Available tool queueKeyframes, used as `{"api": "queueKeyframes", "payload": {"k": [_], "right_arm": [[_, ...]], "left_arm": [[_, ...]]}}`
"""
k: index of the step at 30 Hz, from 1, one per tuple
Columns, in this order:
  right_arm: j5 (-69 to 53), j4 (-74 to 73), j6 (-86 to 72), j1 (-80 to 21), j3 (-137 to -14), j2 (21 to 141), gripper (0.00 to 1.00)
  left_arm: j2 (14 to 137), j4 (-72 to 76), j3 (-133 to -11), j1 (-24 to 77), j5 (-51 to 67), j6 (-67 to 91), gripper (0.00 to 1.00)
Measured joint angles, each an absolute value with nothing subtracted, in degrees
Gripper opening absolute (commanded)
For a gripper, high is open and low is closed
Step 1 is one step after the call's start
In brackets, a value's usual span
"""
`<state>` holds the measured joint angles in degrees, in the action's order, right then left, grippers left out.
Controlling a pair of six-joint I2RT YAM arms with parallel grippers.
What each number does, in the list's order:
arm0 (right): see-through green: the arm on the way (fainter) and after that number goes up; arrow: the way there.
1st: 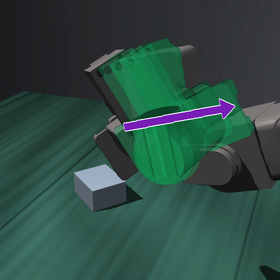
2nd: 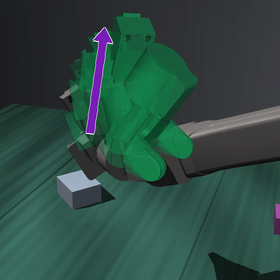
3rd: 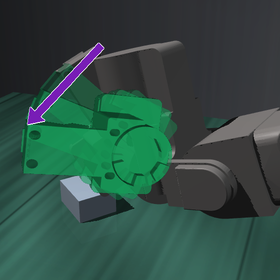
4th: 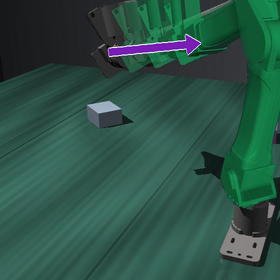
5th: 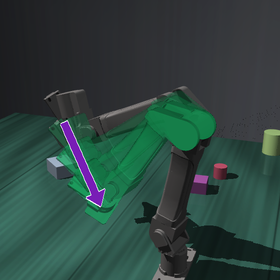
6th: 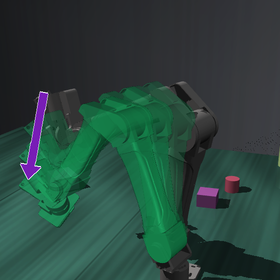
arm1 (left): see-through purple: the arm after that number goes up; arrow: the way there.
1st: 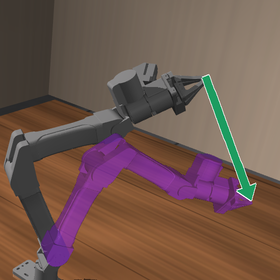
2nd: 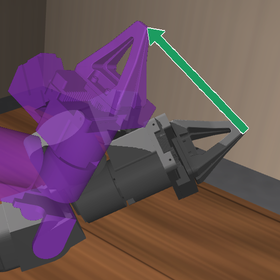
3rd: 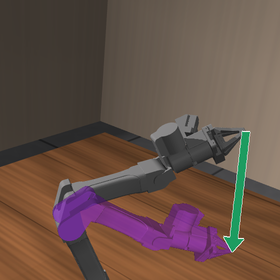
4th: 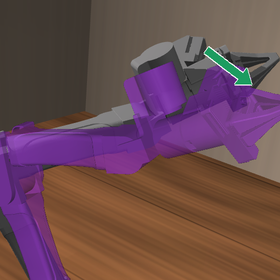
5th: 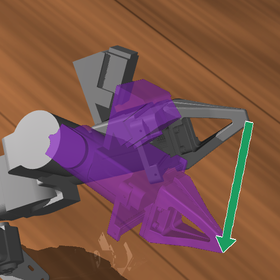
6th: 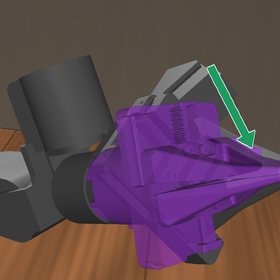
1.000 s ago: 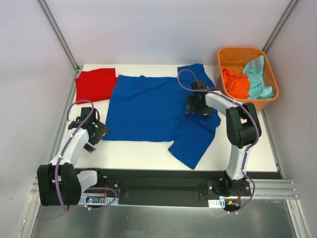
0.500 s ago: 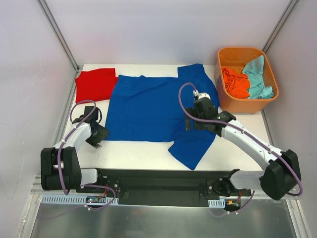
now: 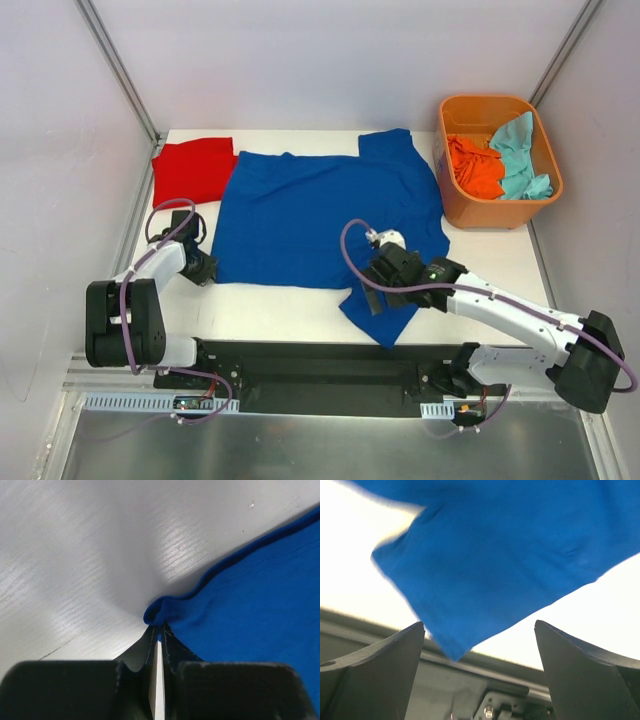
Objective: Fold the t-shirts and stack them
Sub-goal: Flatten the tshirt out
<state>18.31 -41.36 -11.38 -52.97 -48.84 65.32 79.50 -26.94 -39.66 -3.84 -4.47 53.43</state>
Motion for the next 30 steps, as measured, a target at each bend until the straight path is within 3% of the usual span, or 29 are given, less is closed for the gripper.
{"api": "queueKeyframes", "payload": {"k": [2, 4, 12, 20, 23, 24, 26, 27, 30], "right_arm": [[17.19, -42.17, -11.31, -56.53, -48.31, 65.71, 0.99], [15.81, -42.44, -11.2, -59.86, -48.25, 67.51, 0.86], [7.03, -38.92, -10.22, -62.11, -46.98, 78.02, 0.68], [6.07, -35.92, -8.91, -62.13, -47.99, 87.61, 0.49], [6.17, -36.16, -9.02, -61.93, -49.04, 89.32, 0.34], [6.2, -36.29, -8.99, -61.76, -49.25, 89.6, 0.23], [6.57, -36.47, -9.1, -61.36, -49.43, 89.82, 0.15], [6.55, -36.62, -8.84, -61.25, -49.43, 89.8, 0.06], [6.94, -37.21, -8.99, -60.99, -49.23, 89.19, 0.01]], "left_arm": [[78.24, -25.98, -38.54, -3.86, -4.47, 53.54, 0.0], [76.97, -25.12, -37.45, -3.84, -4.51, 53.63, 0.0], [74.52, -24.27, -35.64, -3.84, -4.49, 53.6, 0.0], [74.52, -24.27, -35.64, -3.84, -4.47, 53.6, 0.0], [74.35, -24.27, -35.51, -3.84, -4.47, 53.6, 0.0], [74.22, -24.27, -35.4, -3.84, -4.47, 53.6, 0.0], [73.78, -24.27, -35.11, -3.84, -4.47, 53.6, 0.0], [73.49, -24.27, -34.94, -3.84, -4.45, 53.6, 0.0], [71.96, -24.32, -34.13, -3.84, -4.38, 53.6, 0.0]]}}
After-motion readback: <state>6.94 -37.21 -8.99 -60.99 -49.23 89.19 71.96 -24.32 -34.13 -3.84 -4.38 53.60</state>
